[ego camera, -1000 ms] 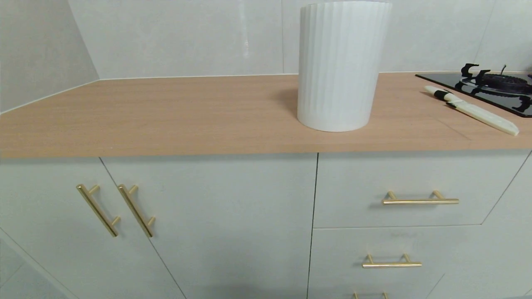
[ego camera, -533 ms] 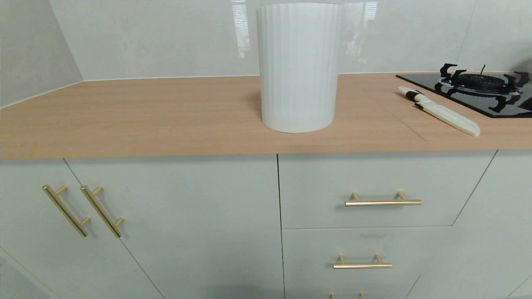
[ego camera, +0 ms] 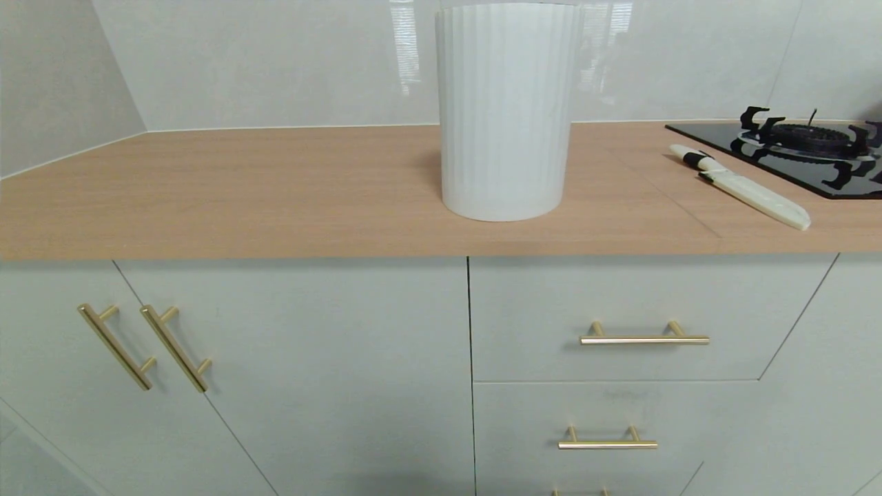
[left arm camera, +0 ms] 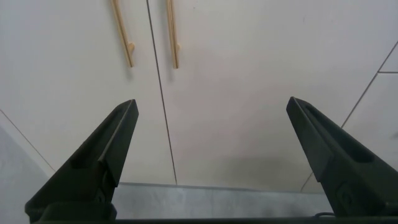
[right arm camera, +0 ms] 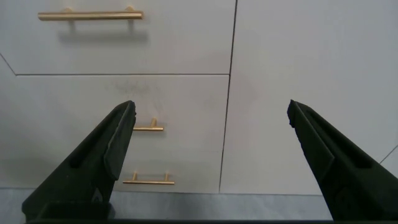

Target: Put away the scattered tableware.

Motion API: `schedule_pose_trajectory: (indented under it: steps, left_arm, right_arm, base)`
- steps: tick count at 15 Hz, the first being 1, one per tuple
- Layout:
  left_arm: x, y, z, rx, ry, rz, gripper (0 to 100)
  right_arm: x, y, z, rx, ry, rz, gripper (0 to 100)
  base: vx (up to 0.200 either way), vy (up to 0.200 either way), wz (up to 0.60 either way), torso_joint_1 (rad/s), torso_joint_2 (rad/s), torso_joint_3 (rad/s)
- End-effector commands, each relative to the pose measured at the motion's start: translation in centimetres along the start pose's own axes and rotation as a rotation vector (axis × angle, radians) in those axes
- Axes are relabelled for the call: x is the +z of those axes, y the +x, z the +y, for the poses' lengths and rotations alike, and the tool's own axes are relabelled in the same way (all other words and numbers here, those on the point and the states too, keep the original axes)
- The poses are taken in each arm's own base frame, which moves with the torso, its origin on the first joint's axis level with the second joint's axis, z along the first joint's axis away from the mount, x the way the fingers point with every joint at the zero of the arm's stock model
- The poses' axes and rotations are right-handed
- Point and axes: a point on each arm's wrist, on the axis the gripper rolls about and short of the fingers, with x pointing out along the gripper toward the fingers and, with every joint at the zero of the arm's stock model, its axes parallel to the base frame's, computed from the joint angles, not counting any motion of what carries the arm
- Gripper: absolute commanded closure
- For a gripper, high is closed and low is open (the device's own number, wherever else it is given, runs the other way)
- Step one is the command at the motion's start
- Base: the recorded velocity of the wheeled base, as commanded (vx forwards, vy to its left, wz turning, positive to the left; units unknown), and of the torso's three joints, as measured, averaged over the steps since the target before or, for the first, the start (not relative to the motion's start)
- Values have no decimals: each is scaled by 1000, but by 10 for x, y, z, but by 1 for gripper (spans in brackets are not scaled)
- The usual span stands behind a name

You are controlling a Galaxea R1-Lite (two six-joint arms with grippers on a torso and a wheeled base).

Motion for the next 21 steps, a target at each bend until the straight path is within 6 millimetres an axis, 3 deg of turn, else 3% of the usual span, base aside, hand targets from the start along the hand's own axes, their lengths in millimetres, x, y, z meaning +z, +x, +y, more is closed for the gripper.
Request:
schedule_pose_trajectory:
  steps: [1, 21]
  left_arm:
    - [0, 0, 0, 0, 0, 0, 0]
    - [0, 0, 0, 0, -2, 0, 0]
  right_arm:
    - [0, 0, 0, 1, 0, 1, 0]
    - [0, 0, 0, 1, 0, 0, 0]
  base:
    - [0, 0, 0, 0, 0, 0]
    - [0, 20, 0, 0, 0, 0]
